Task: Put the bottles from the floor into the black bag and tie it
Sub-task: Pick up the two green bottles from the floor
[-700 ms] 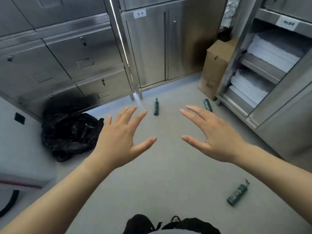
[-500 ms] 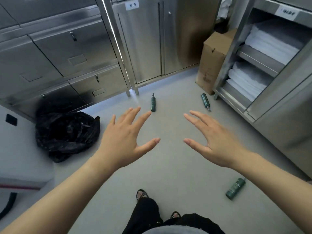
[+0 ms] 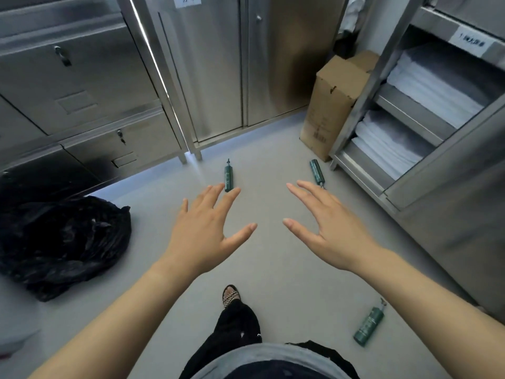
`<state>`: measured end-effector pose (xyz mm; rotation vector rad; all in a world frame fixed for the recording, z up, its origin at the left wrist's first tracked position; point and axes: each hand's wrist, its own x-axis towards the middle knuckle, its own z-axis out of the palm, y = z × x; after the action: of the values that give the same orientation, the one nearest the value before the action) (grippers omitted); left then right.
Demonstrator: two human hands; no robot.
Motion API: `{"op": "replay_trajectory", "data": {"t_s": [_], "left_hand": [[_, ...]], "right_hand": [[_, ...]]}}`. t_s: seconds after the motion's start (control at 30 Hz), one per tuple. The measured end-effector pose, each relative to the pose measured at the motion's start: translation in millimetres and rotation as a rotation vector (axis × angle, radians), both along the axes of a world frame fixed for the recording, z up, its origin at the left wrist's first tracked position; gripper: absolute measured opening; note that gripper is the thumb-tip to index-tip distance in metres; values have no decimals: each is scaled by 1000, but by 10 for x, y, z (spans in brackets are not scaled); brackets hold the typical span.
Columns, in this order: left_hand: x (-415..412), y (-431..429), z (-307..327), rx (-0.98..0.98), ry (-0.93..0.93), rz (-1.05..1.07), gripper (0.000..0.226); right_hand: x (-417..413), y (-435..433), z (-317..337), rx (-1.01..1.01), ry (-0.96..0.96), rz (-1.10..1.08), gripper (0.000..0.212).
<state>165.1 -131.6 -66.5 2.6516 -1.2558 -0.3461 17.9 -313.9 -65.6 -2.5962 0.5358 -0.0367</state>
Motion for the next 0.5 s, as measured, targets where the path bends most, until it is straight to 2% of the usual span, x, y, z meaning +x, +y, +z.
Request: {"op": "replay_trajectory", "data": {"t_s": [0.27, 0.5], "left_hand": [[1126, -620, -50, -3, -21, 10, 74], [1527, -1569, -195, 35, 17, 20, 74]], "right_hand": [[763, -620, -47, 7, 26, -108, 64], [1102, -1502, -166, 72, 24, -205, 67]]}}
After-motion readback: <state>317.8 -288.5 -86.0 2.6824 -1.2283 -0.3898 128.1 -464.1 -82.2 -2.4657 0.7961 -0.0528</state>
